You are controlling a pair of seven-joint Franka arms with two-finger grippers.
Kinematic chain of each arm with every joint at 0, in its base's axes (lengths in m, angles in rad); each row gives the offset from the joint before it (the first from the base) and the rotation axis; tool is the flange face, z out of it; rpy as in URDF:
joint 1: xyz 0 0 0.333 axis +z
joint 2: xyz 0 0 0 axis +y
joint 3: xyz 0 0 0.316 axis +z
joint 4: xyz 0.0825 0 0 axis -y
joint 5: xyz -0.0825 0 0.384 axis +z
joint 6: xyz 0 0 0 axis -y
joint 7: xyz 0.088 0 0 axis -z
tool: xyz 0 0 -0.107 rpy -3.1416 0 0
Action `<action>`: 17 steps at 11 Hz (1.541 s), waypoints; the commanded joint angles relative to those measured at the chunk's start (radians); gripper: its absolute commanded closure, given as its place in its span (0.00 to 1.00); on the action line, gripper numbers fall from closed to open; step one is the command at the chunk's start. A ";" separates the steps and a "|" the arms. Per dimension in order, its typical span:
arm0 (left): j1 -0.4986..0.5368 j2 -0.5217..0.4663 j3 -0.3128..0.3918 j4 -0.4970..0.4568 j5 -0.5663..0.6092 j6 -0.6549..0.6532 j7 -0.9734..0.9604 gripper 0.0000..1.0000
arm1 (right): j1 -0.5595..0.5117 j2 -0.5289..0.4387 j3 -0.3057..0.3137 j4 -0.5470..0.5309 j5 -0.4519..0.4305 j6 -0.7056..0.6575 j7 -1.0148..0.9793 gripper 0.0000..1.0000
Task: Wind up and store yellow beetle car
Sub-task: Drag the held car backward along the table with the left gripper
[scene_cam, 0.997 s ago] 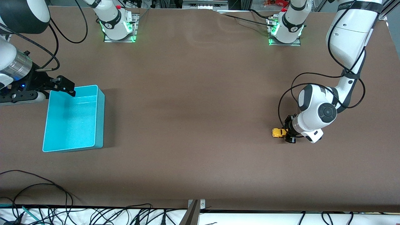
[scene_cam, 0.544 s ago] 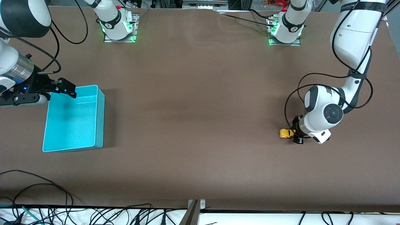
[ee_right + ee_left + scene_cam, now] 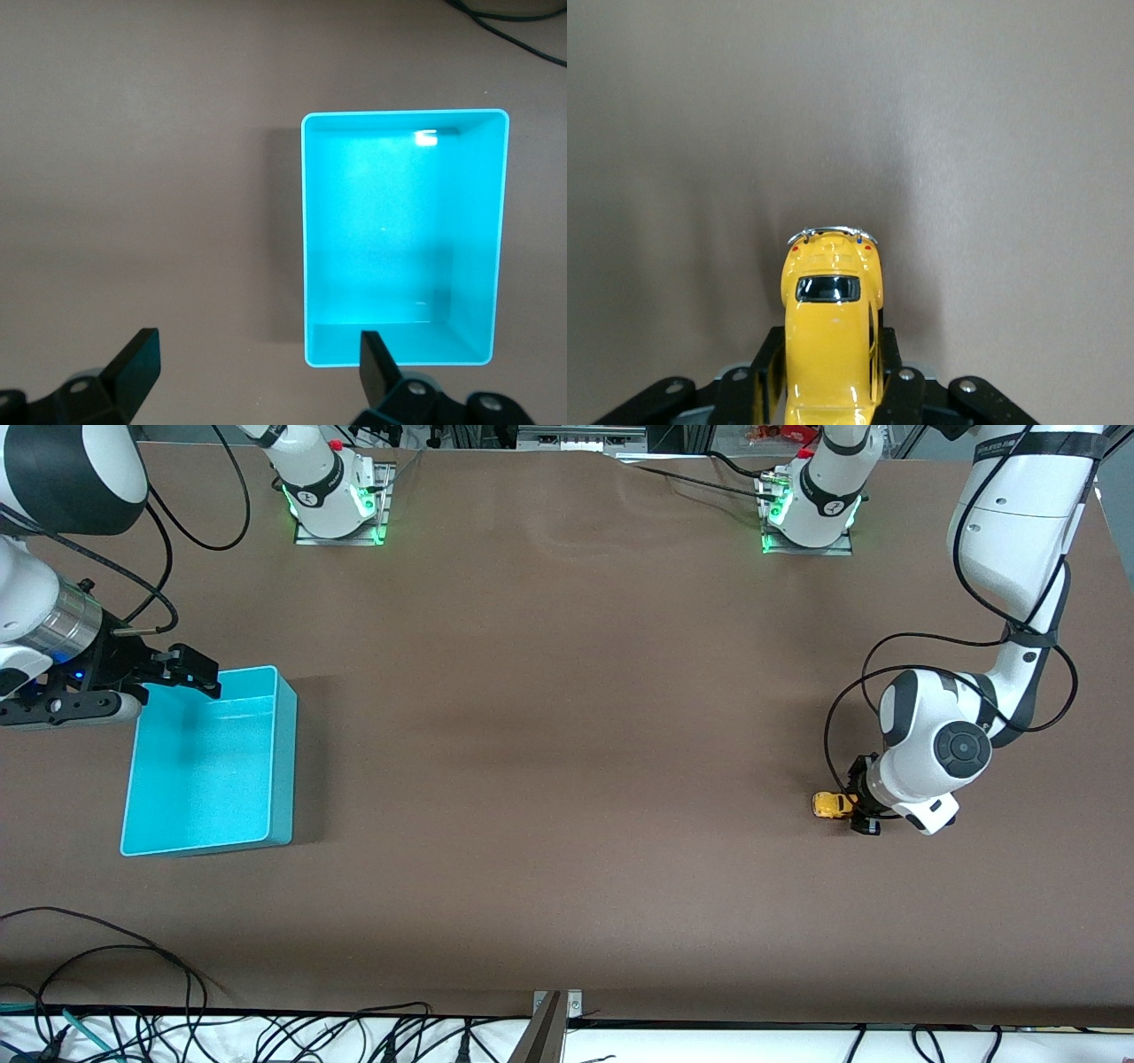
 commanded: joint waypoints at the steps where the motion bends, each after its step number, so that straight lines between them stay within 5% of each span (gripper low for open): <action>1: 0.010 0.116 0.024 0.028 0.036 0.032 0.048 1.00 | -0.003 -0.001 0.004 0.014 -0.005 -0.005 -0.001 0.00; 17: 0.013 0.127 0.088 0.042 0.036 0.028 0.095 1.00 | -0.003 -0.001 0.004 0.017 -0.005 -0.002 -0.001 0.00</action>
